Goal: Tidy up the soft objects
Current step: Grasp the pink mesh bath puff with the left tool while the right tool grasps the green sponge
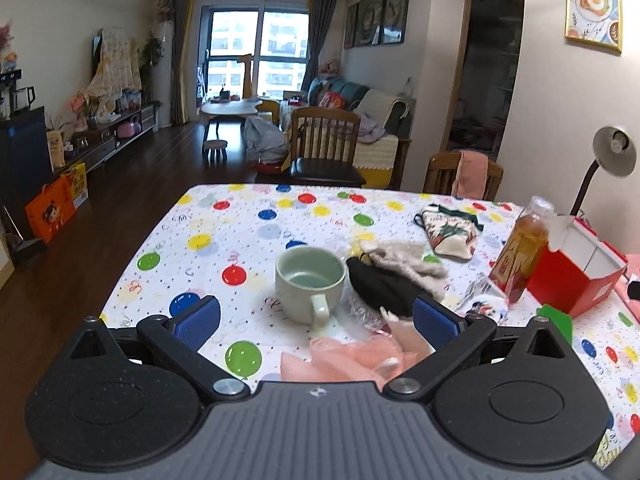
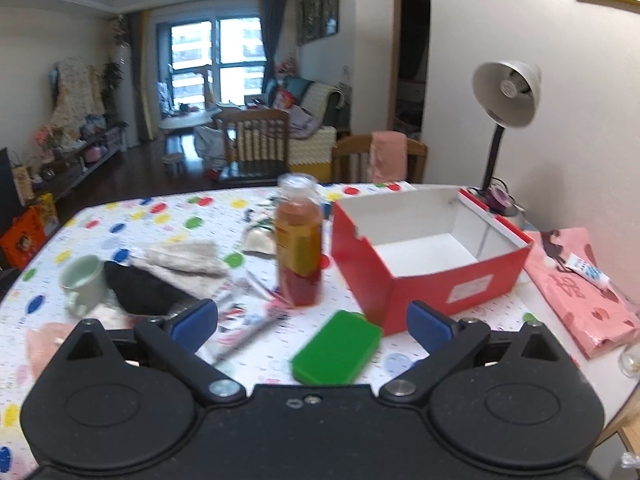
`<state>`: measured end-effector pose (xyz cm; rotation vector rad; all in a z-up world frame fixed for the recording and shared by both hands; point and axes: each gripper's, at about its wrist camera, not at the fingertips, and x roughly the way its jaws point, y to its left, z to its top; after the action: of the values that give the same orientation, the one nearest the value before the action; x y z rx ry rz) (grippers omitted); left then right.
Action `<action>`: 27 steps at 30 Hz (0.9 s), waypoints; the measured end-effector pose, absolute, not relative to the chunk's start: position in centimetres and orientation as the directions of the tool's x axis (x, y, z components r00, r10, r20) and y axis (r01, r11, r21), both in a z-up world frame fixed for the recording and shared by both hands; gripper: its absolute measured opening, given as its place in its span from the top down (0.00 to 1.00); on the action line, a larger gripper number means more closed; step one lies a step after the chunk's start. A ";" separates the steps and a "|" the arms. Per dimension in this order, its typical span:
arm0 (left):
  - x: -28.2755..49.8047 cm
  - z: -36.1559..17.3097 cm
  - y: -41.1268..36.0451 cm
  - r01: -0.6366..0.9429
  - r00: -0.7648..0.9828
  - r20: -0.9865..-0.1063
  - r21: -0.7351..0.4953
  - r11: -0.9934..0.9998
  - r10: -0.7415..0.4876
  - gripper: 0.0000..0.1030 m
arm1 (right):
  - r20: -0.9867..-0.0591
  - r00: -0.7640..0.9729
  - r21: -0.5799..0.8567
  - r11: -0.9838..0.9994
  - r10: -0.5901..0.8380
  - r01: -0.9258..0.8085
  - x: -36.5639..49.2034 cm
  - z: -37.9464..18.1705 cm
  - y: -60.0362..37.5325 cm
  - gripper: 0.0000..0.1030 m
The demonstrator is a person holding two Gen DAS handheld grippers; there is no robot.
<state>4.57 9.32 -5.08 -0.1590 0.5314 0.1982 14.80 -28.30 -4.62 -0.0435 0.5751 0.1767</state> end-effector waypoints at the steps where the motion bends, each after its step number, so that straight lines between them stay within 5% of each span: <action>1: 4.7 -5.4 9.4 -0.230 0.840 -0.522 -0.098 0.968 0.147 0.00 | -0.551 0.821 0.009 0.985 0.149 -0.172 15.2 -4.8 -28.4 0.02; 27: 10.4 -16.5 6.1 -0.167 0.670 -0.740 -0.062 0.984 0.066 0.01 | -0.801 0.596 -0.042 0.999 -0.051 0.029 28.4 -18.1 -27.1 0.04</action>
<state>10.42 6.11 -16.48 -0.1285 0.8274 0.1318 28.40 -27.14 -18.08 -0.0254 0.9307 -0.0465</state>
